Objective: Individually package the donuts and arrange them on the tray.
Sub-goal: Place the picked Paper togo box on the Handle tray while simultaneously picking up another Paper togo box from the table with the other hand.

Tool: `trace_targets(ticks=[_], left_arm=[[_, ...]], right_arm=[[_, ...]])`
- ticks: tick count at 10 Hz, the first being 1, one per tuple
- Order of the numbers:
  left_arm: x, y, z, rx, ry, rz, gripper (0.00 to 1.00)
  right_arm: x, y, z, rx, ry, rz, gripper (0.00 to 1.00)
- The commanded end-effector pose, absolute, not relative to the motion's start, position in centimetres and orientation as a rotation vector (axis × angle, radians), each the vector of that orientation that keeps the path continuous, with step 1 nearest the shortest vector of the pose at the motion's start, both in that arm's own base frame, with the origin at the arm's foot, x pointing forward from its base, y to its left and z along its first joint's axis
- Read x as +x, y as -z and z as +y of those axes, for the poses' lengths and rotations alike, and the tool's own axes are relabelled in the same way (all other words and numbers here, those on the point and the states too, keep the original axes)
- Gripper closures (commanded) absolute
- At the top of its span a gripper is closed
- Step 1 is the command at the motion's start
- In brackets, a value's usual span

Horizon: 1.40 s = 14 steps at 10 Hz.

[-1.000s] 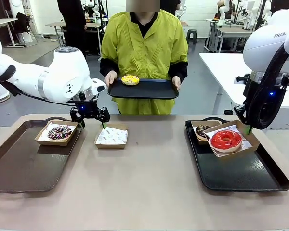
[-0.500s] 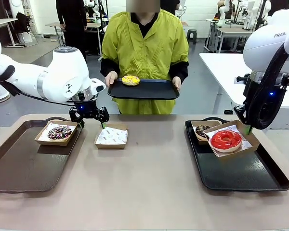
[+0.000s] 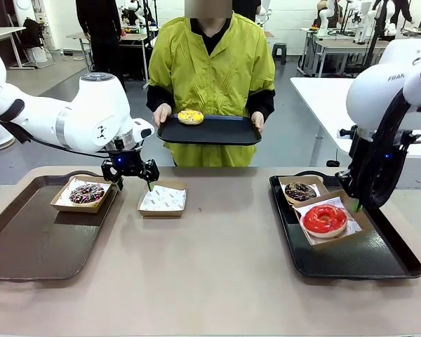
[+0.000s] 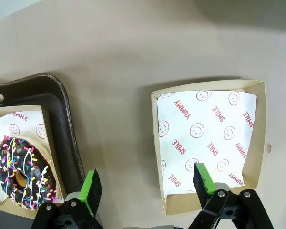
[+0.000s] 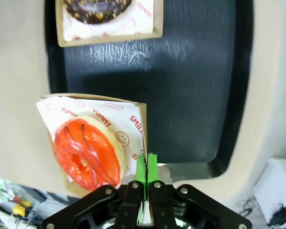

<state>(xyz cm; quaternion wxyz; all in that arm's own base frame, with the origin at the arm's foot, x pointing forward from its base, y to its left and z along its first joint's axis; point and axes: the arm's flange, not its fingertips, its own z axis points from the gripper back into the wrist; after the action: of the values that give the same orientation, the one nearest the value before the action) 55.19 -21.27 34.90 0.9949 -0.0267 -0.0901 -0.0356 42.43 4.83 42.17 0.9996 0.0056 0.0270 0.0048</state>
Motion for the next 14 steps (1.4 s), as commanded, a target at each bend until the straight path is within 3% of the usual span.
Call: trace_targets(ticks=[1, 8, 9, 10, 11, 13, 14], left_arm=[[56.1, -34.6, -21.5, -0.077, 0.042, -0.193, 0.0], [57.9, -32.8, -22.5, -0.056, 0.005, -0.135, 0.0], [58.1, -32.8, -22.5, -0.063, 0.02, -0.129, 0.38], [58.0, -32.8, -22.5, -0.063, 0.019, -0.124, 0.59], [58.1, -32.8, -22.6, -0.07, 0.019, -0.121, 0.97], [58.0, -32.9, -22.6, -0.073, 0.019, -0.119, 1.0], [58.0, -33.0, -22.6, -0.075, 0.02, -0.119, 1.0]], right_arm=[[42.2, -40.3, 5.4, 0.01, 0.044, 0.034, 0.99], [43.2, -37.6, 5.0, 0.023, 0.087, 0.059, 0.99], [43.3, -37.5, 4.9, 0.032, 0.077, 0.077, 0.48], [43.3, -37.4, 4.9, 0.033, 0.076, 0.085, 0.39], [43.3, -37.5, 4.8, 0.038, 0.08, 0.09, 0.0], [43.3, -37.5, 4.7, 0.046, 0.085, 0.09, 0.0], [43.3, -37.6, 4.8, 0.048, 0.085, 0.09, 0.14]])
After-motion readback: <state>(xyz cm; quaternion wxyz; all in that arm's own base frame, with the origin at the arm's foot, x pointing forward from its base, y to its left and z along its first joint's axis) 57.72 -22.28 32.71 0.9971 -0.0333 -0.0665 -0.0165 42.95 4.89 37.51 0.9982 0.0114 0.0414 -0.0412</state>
